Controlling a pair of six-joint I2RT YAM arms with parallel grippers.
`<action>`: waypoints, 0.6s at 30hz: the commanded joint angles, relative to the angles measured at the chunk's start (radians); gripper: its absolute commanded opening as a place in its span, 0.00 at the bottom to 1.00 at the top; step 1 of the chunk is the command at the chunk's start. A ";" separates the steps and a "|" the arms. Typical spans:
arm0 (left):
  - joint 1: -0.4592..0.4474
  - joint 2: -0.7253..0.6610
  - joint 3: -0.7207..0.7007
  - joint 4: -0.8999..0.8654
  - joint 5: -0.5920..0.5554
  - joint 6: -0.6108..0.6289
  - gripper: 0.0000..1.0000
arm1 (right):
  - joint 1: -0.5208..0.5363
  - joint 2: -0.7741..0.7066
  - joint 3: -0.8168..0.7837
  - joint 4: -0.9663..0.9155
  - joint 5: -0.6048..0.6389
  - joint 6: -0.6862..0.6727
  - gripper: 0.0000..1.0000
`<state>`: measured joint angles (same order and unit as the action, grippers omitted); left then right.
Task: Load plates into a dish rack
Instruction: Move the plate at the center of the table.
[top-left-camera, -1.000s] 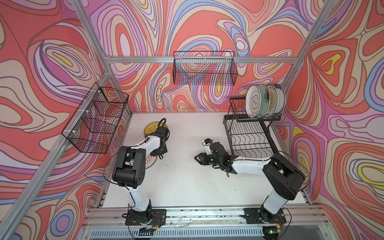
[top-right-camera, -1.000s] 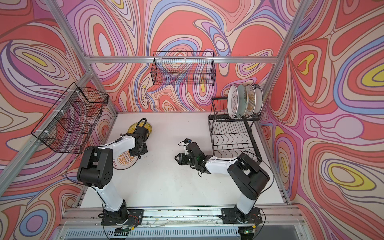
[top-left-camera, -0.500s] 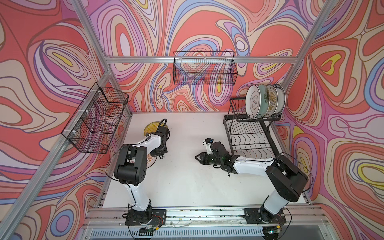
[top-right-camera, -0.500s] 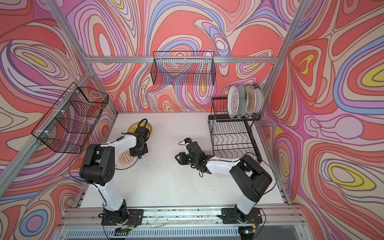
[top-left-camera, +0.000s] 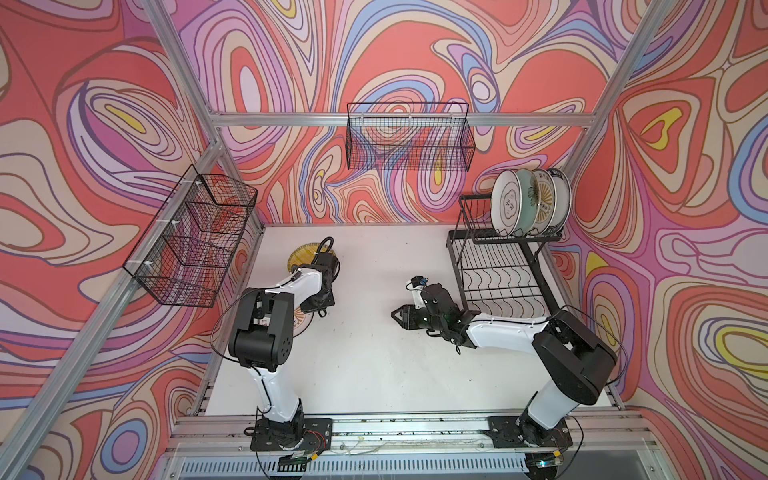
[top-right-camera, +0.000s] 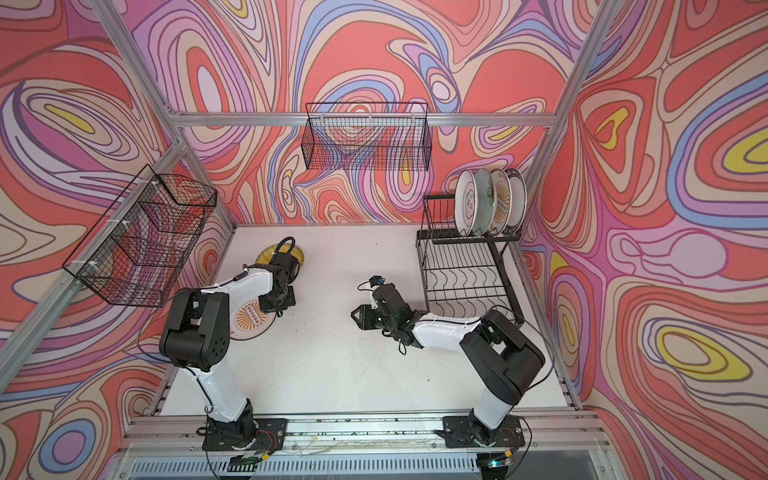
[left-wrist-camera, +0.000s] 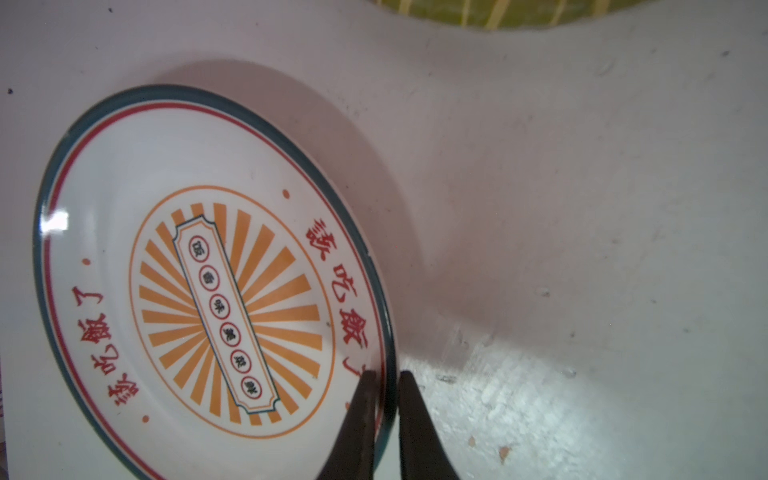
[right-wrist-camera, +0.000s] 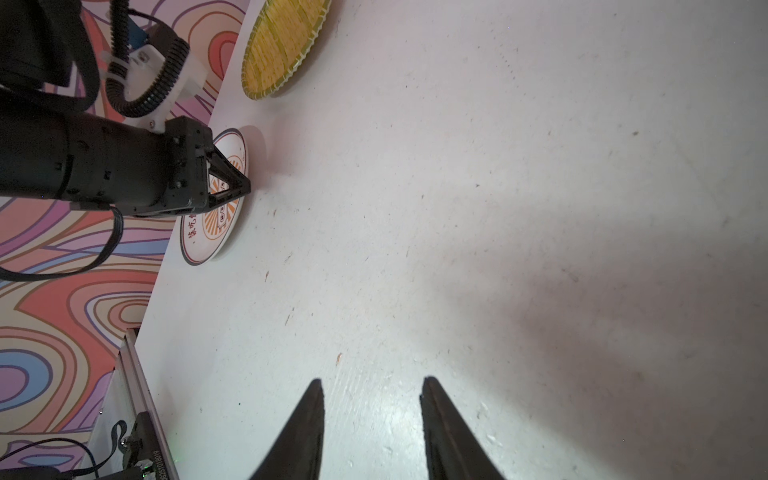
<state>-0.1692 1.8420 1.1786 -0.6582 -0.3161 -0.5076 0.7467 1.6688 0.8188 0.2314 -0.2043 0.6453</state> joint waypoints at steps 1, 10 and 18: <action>0.005 0.019 0.010 -0.043 0.008 0.001 0.10 | 0.005 -0.028 -0.013 0.003 0.013 -0.010 0.39; 0.005 0.010 -0.015 -0.013 0.056 -0.005 0.07 | 0.004 -0.032 -0.010 -0.007 0.020 -0.016 0.39; 0.004 -0.025 -0.031 0.005 0.113 -0.011 0.06 | 0.005 -0.032 -0.002 -0.018 0.026 -0.022 0.39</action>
<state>-0.1692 1.8412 1.1576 -0.6441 -0.2337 -0.5091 0.7467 1.6569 0.8188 0.2218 -0.1963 0.6384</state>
